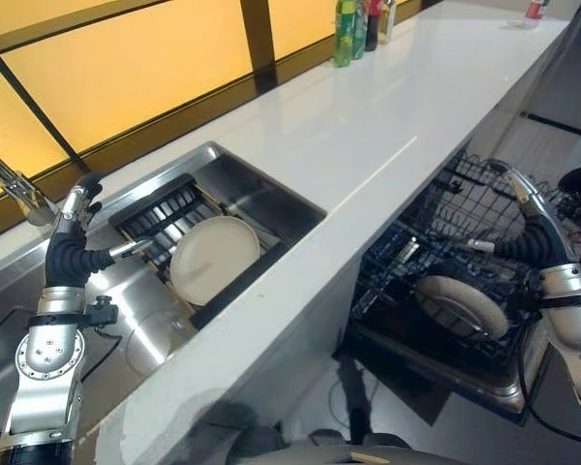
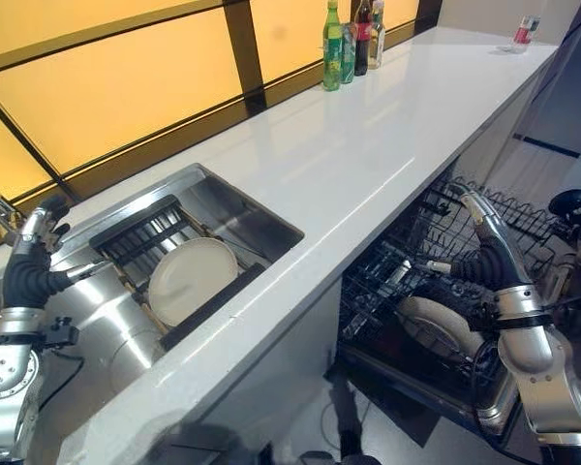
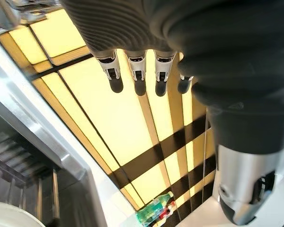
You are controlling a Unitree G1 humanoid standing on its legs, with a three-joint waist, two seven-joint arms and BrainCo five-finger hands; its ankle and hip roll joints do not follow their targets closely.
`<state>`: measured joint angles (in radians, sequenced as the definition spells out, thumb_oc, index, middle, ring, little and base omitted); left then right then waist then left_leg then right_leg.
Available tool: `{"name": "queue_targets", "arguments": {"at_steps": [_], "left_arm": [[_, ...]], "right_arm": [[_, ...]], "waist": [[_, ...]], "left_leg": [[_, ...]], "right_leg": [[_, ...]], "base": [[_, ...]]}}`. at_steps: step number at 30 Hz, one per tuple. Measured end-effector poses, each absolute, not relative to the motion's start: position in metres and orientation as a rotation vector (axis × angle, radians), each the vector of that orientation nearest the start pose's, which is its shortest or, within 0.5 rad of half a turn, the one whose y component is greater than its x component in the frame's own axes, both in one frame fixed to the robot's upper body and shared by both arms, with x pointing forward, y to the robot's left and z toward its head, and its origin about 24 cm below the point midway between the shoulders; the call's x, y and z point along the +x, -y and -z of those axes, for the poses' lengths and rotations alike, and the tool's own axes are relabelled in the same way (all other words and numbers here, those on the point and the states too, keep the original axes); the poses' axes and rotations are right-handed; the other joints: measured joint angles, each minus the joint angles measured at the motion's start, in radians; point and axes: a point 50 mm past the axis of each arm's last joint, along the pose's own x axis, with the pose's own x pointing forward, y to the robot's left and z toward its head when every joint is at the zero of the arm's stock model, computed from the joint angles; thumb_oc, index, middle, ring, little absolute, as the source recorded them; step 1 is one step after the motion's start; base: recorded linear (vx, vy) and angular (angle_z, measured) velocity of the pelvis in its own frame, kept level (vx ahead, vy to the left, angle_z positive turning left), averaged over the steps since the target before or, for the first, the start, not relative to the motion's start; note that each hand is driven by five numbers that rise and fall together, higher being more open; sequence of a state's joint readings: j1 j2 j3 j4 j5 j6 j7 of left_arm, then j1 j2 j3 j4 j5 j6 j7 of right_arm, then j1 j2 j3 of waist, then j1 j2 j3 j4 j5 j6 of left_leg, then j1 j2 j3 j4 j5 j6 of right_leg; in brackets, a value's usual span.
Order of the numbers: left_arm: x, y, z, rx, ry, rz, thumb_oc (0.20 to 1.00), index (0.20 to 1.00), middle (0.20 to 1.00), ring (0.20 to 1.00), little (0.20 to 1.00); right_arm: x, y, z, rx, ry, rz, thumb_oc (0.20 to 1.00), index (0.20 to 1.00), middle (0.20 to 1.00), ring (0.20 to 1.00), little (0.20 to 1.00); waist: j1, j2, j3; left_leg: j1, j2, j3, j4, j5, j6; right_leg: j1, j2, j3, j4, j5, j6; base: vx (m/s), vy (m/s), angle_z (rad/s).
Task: Pick up plates and place into dishwasher.
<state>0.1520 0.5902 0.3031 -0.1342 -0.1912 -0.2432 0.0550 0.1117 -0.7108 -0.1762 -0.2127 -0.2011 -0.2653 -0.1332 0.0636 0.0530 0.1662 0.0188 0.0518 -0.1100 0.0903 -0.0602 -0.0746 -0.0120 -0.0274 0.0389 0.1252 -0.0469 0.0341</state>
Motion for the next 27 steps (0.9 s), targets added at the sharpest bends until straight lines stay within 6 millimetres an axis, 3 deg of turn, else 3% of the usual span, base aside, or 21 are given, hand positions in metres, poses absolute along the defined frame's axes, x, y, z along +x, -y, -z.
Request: {"name": "queue_targets", "arguments": {"at_steps": [6, 13, 19, 27], "left_arm": [[0.219, -0.303, -0.133, 0.453, 0.289, -0.241, 1.000, 1.000, 1.000, 1.000, 1.000], [0.219, -0.303, -0.131, 0.457, 0.273, -0.227, 1.000, 1.000, 1.000, 1.000, 1.000], [0.221, -0.304, -0.126, 0.478, 0.223, -0.216, 1.000, 1.000, 1.000, 1.000, 1.000], [0.227, -0.316, -0.096, 0.579, 0.008, -0.194, 1.000, 1.000, 1.000, 1.000, 1.000]], "right_arm": [[0.224, 0.263, -0.159, -0.854, 0.492, 0.108, 1.000, 1.000, 1.000, 1.000, 1.000], [0.224, 0.264, -0.160, -0.830, 0.490, 0.110, 1.000, 1.000, 1.000, 1.000, 1.000], [0.224, 0.265, -0.159, -0.813, 0.485, 0.107, 1.000, 1.000, 1.000, 1.000, 1.000], [0.225, 0.267, -0.161, -0.815, 0.475, 0.088, 1.000, 1.000, 1.000, 1.000, 1.000]], "waist": [[0.002, -0.019, -0.008], [-0.005, 0.012, -0.029], [-0.026, 0.014, -0.029], [-0.053, 0.025, -0.022]], "left_leg": [[0.034, -0.016, -0.019, -0.066, 0.031, 0.007], [0.059, -0.005, -0.023, -0.116, 0.040, 0.003], [0.060, 0.002, -0.006, -0.134, 0.046, 0.001], [0.056, 0.000, 0.003, -0.138, 0.047, 0.002]], "right_leg": [[0.065, -0.023, -0.023, -0.111, 0.031, 0.012], [0.095, -0.015, -0.035, -0.161, 0.041, 0.006], [0.085, -0.012, -0.036, -0.167, 0.042, 0.005], [0.070, -0.011, -0.021, -0.165, 0.043, 0.006]], "base": [[0.12, 0.153, 0.11], [0.12, 0.126, 0.04], [0.08, 0.075, -0.04], [0.04, 0.086, -0.04]]}}
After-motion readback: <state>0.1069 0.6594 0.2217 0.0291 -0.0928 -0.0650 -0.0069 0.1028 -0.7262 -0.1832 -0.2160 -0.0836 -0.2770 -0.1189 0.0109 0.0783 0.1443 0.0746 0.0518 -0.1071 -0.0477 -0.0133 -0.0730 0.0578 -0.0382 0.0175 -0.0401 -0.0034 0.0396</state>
